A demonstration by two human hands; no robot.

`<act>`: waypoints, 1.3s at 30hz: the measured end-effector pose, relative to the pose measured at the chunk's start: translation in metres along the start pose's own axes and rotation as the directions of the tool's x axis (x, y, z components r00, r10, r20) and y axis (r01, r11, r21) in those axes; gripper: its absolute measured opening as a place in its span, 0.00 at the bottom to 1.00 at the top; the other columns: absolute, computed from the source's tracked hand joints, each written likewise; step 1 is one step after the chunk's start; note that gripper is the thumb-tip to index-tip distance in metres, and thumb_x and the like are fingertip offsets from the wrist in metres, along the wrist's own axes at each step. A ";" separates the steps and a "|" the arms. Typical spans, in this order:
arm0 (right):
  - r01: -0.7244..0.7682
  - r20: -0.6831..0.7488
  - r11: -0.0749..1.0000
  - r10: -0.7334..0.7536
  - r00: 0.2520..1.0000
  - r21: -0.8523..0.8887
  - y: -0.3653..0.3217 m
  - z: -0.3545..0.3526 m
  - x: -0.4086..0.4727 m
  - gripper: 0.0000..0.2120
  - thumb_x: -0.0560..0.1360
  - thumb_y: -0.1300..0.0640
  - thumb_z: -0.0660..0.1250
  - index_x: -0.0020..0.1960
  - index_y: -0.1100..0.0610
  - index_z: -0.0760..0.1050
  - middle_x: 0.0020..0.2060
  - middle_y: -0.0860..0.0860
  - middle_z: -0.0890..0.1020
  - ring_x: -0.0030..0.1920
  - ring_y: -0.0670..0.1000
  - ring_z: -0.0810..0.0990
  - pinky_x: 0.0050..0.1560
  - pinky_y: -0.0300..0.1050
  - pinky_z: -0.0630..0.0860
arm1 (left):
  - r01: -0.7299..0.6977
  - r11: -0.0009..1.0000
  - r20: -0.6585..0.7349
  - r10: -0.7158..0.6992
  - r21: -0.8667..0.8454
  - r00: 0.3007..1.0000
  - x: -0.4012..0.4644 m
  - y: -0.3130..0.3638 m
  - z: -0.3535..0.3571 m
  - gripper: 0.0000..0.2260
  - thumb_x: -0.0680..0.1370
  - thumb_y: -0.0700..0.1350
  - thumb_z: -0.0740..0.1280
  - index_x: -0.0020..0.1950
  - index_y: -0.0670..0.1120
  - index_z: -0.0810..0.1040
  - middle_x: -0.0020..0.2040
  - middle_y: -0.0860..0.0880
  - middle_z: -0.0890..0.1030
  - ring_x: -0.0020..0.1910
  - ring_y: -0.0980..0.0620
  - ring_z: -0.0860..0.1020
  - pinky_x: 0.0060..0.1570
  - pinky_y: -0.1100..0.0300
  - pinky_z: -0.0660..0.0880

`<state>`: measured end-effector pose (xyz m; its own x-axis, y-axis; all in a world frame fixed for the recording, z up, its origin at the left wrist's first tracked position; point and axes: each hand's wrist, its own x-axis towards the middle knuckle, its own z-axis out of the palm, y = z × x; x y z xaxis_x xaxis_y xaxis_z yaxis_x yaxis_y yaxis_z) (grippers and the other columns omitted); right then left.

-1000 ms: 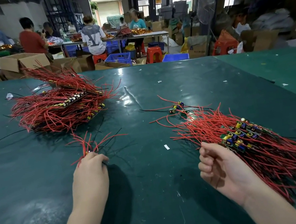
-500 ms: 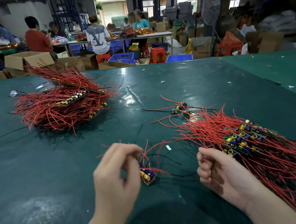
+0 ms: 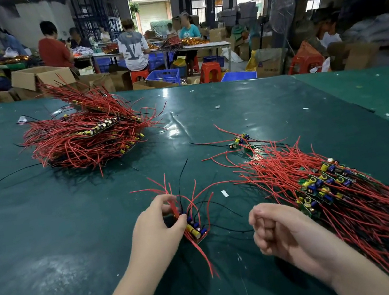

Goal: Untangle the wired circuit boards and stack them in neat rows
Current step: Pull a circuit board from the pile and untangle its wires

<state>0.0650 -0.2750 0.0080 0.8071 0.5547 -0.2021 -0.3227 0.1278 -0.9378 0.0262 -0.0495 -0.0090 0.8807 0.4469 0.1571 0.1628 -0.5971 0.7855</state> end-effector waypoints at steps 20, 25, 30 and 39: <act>0.149 -0.081 0.988 -0.151 0.985 -0.033 0.006 0.021 0.003 0.16 0.62 0.60 0.74 0.48 0.65 0.79 0.41 0.61 0.84 0.39 0.56 0.83 0.40 0.46 0.81 | 0.013 0.709 0.008 -0.010 -0.705 1.000 -0.012 0.012 0.020 0.27 0.61 0.44 0.77 0.56 0.61 0.74 0.47 0.43 0.83 0.49 0.44 0.82 0.59 0.39 0.75; 0.197 -0.107 0.979 -0.202 0.973 -0.058 0.010 0.018 0.003 0.10 0.67 0.74 0.71 0.47 0.65 0.80 0.41 0.61 0.84 0.40 0.53 0.83 0.41 0.43 0.81 | 0.071 0.650 0.145 0.062 -0.757 0.987 -0.015 0.016 0.018 0.34 0.60 0.46 0.79 0.61 0.64 0.70 0.43 0.42 0.84 0.48 0.40 0.83 0.61 0.40 0.74; 0.224 -0.103 0.971 -0.232 0.967 -0.081 0.007 0.018 0.001 0.13 0.66 0.72 0.73 0.47 0.61 0.81 0.37 0.53 0.84 0.40 0.48 0.82 0.42 0.37 0.79 | 0.046 0.681 0.135 0.078 -0.731 0.988 -0.019 0.019 0.019 0.40 0.57 0.48 0.79 0.63 0.69 0.67 0.40 0.49 0.82 0.45 0.41 0.82 0.53 0.40 0.77; 0.165 -0.128 0.986 -0.165 0.978 -0.009 0.009 0.023 0.001 0.14 0.55 0.55 0.79 0.40 0.57 0.84 0.41 0.58 0.85 0.41 0.54 0.84 0.45 0.44 0.81 | 0.038 0.701 0.159 0.108 -0.712 0.981 -0.028 0.026 0.023 0.39 0.61 0.46 0.79 0.66 0.67 0.66 0.43 0.45 0.84 0.44 0.46 0.83 0.50 0.58 0.78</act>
<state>0.0516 -0.2548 0.0054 0.9057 0.4166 -0.0789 -0.1804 0.2102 -0.9609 0.0157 -0.0929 -0.0067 0.9527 0.2676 0.1440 -0.1690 0.0727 0.9829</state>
